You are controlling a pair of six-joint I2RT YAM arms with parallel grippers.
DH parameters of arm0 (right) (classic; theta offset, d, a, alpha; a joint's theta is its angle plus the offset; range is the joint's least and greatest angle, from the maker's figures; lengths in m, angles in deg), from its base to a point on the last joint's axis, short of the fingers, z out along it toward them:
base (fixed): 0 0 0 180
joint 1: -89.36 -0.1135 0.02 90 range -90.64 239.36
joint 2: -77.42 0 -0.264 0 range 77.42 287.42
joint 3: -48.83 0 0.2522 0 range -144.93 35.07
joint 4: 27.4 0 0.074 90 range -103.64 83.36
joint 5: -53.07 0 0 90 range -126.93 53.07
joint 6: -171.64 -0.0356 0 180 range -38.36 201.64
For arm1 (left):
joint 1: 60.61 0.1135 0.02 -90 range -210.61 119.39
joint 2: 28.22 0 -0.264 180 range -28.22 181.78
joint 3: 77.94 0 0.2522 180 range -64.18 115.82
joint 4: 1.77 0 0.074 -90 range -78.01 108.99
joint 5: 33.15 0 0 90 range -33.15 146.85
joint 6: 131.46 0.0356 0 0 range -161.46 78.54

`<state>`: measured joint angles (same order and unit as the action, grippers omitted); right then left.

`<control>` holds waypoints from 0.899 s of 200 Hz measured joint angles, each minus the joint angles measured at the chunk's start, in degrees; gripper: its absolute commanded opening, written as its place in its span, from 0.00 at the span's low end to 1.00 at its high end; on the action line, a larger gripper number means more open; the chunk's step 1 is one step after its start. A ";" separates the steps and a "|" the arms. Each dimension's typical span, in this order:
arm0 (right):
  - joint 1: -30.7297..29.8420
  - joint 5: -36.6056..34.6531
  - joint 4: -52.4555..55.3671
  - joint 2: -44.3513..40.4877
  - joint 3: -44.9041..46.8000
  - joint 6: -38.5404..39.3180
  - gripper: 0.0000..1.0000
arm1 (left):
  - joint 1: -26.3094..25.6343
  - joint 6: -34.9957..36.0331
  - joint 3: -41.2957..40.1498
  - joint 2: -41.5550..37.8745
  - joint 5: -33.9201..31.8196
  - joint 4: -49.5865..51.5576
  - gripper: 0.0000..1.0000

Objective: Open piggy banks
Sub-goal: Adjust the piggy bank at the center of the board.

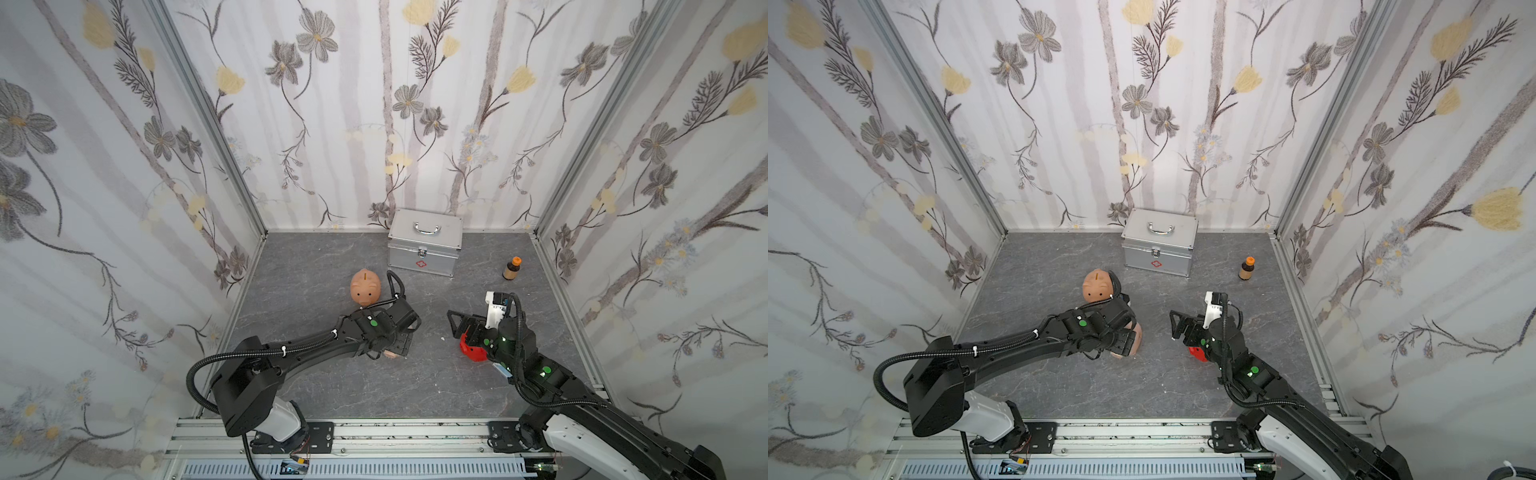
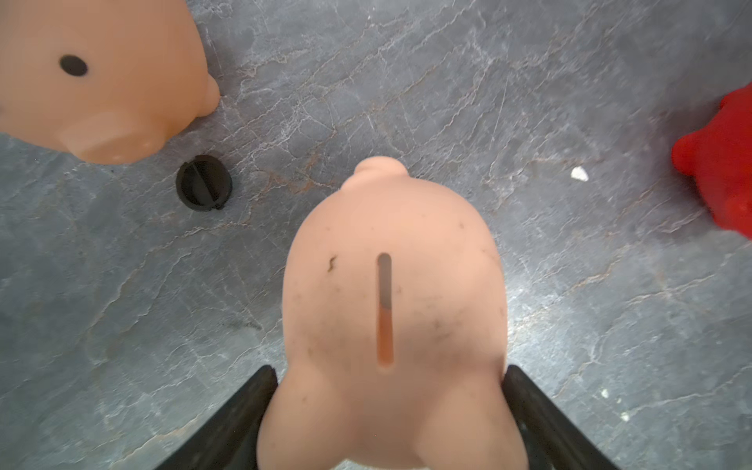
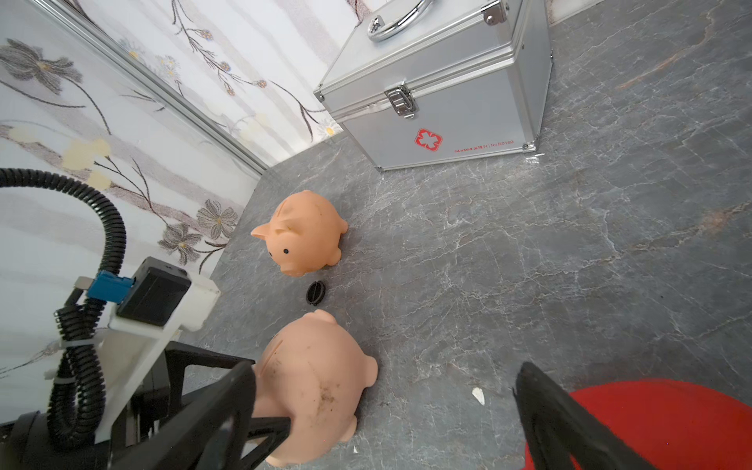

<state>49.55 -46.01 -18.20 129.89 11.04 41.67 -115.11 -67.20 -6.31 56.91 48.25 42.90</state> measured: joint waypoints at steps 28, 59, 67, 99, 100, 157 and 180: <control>-0.33 0.31 -2.32 1.99 -0.09 -0.96 1.00 | 3.48 -2.27 -6.05 -3.61 6.36 -9.53 0.70; -0.37 2.05 -4.33 4.11 -0.11 -0.92 1.00 | 6.91 -6.49 -13.22 -6.27 15.67 -21.86 0.70; -0.44 2.67 -4.50 4.83 -0.26 -0.76 1.00 | 7.67 -7.76 -15.08 -6.71 17.88 -25.03 0.71; -0.61 6.19 -4.70 8.41 -1.53 0.24 1.00 | 12.07 -13.62 -23.85 -8.26 27.04 -38.36 0.71; -0.61 6.25 -4.70 8.50 -1.55 0.26 1.00 | 12.28 -13.84 -24.15 -8.31 27.39 -38.77 0.71; -1.92 9.73 -6.75 14.16 -3.21 0.52 1.00 | 16.09 -20.13 -32.87 -10.38 32.87 -50.47 0.72; -2.56 10.54 -7.58 15.93 -3.80 0.50 1.00 | 17.38 -22.08 -35.28 -10.56 34.34 -54.23 0.79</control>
<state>46.99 -35.47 -25.78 145.83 7.23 42.18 -97.74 -89.27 -41.59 46.35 82.59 -11.32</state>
